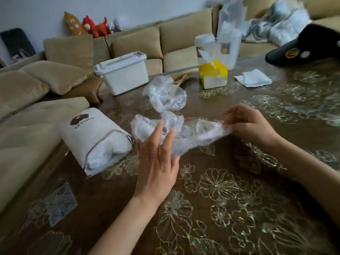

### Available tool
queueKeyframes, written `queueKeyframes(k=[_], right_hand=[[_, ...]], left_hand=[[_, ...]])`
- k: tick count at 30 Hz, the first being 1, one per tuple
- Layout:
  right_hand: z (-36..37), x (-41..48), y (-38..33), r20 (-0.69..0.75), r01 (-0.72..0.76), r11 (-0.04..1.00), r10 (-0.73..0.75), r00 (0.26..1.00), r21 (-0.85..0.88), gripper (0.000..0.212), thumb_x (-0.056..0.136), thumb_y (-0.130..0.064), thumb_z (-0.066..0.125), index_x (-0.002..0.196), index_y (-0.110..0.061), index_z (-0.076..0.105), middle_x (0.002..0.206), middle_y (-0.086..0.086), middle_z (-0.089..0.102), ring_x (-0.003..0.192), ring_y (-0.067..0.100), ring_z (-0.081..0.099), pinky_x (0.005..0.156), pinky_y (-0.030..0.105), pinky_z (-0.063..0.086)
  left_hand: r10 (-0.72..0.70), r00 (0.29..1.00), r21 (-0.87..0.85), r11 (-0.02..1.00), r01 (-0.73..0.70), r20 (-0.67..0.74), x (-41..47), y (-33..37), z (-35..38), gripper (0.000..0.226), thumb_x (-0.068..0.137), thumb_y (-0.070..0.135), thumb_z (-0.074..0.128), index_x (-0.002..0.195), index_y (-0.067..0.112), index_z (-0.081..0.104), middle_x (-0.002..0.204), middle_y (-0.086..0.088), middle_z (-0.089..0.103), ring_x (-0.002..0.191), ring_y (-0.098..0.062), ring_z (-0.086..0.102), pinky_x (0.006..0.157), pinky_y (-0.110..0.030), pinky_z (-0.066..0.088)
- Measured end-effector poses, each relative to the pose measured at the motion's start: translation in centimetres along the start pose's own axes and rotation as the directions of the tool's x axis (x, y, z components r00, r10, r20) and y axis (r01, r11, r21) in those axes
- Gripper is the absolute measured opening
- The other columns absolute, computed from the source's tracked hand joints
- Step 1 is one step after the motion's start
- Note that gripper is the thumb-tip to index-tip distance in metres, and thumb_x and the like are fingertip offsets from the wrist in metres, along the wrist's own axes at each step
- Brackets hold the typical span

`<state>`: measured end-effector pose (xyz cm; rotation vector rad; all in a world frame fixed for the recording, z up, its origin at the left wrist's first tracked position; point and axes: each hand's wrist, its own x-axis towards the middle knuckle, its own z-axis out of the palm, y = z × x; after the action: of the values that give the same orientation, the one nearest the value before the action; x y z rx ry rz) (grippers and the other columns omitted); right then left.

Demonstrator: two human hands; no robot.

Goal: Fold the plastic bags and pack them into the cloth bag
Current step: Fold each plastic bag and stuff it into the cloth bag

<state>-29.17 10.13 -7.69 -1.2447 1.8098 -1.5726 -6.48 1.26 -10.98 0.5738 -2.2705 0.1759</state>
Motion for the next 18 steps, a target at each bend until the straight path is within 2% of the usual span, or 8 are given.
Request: queueKeyframes(k=[2,5,7,9,10,12,15,18], right_hand=[[-1.1,0.7,0.0,-0.074,-0.047,0.997,0.05,0.996,0.053,0.038,0.075,0.024,0.04,0.088,-0.007,0.058,0.07,0.009,0.062,0.055,0.006,0.056,0.051,0.017,0.044],[-1.9,1.4,0.9,-0.132,-0.104,0.994,0.105,0.986,0.013,0.036,0.077,0.016,0.042,0.077,-0.014,0.062,0.073,0.005,0.065,0.069,0.014,0.061,0.068,0.031,0.051],[-2.6,1.4,1.6,-0.122,-0.14,0.977,0.121,0.985,-0.162,0.021,0.089,-0.005,0.05,0.081,-0.015,0.067,0.083,0.004,0.066,0.086,0.022,0.062,0.082,0.039,0.049],[-2.7,1.3,1.9,-0.018,-0.141,0.89,0.148,0.989,-0.433,0.038,0.095,-0.038,0.051,0.089,-0.005,0.069,0.093,0.009,0.066,0.102,0.026,0.056,0.087,0.035,0.04],[-2.5,1.2,1.8,0.025,-0.117,0.854,0.15,0.988,-0.507,0.048,0.093,-0.047,0.05,0.09,-0.003,0.07,0.097,0.009,0.064,0.108,0.024,0.049,0.09,0.033,0.034],[-2.1,1.0,1.5,0.053,-0.039,0.835,0.081,0.995,-0.549,0.046,0.087,-0.048,0.059,0.089,-0.003,0.069,0.097,0.006,0.057,0.111,0.018,0.038,0.094,0.03,0.028],[-2.2,1.0,1.4,0.009,0.033,0.821,-0.033,0.999,-0.569,0.017,0.081,-0.025,0.068,0.084,-0.009,0.064,0.092,0.005,0.057,0.1,0.022,0.05,0.077,0.025,0.034],[-2.6,0.8,1.1,0.0,-0.003,0.885,0.004,1.0,-0.466,0.004,0.082,-0.013,0.062,0.084,-0.011,0.059,0.08,-0.001,0.054,0.078,0.016,0.05,0.052,0.018,0.034]], left_hand=[[0.011,0.998,-0.047,0.999,-0.008,0.063,1.0,1.7,1.0,0.066,0.079,0.02,0.066,0.136,0.011,0.033,0.14,-0.013,0.036,0.13,-0.024,0.036,0.111,-0.035,0.027],[0.044,0.994,-0.069,0.997,-0.037,0.103,2.0,3.2,2.3,0.038,0.083,0.019,0.059,0.119,0.007,0.057,0.122,-0.009,0.06,0.117,-0.019,0.049,0.105,-0.033,0.032],[0.032,0.993,-0.151,0.988,-0.014,0.118,2.5,4.5,3.2,0.024,0.087,0.02,0.052,0.101,0.01,0.067,0.107,-0.004,0.067,0.104,-0.012,0.056,0.096,-0.027,0.039],[0.017,0.98,-0.287,0.957,0.041,0.199,2.5,5.6,3.2,0.028,0.09,0.028,0.045,0.099,0.012,0.067,0.098,0.002,0.067,0.096,-0.004,0.055,0.087,-0.02,0.043],[0.02,0.969,-0.337,0.939,0.066,0.245,2.5,6.0,3.1,0.032,0.092,0.034,0.042,0.101,0.013,0.066,0.097,0.006,0.066,0.095,-0.002,0.054,0.085,-0.018,0.043],[-0.001,0.944,-0.408,0.902,0.144,0.331,2.5,6.1,3.1,0.041,0.093,0.045,0.036,0.106,0.017,0.064,0.097,0.013,0.063,0.094,0.002,0.054,0.083,-0.014,0.043],[-0.116,0.926,-0.427,0.862,0.273,0.359,3.0,5.2,3.0,0.047,0.091,0.052,0.03,0.105,0.022,0.064,0.099,0.015,0.061,0.098,0.0,0.055,0.087,-0.013,0.04],[-0.256,0.903,-0.233,0.909,0.347,0.345,3.8,3.1,3.2,0.064,0.089,0.057,0.023,0.104,0.014,0.068,0.107,0.006,0.061,0.105,-0.01,0.05,0.093,-0.024,0.034]])
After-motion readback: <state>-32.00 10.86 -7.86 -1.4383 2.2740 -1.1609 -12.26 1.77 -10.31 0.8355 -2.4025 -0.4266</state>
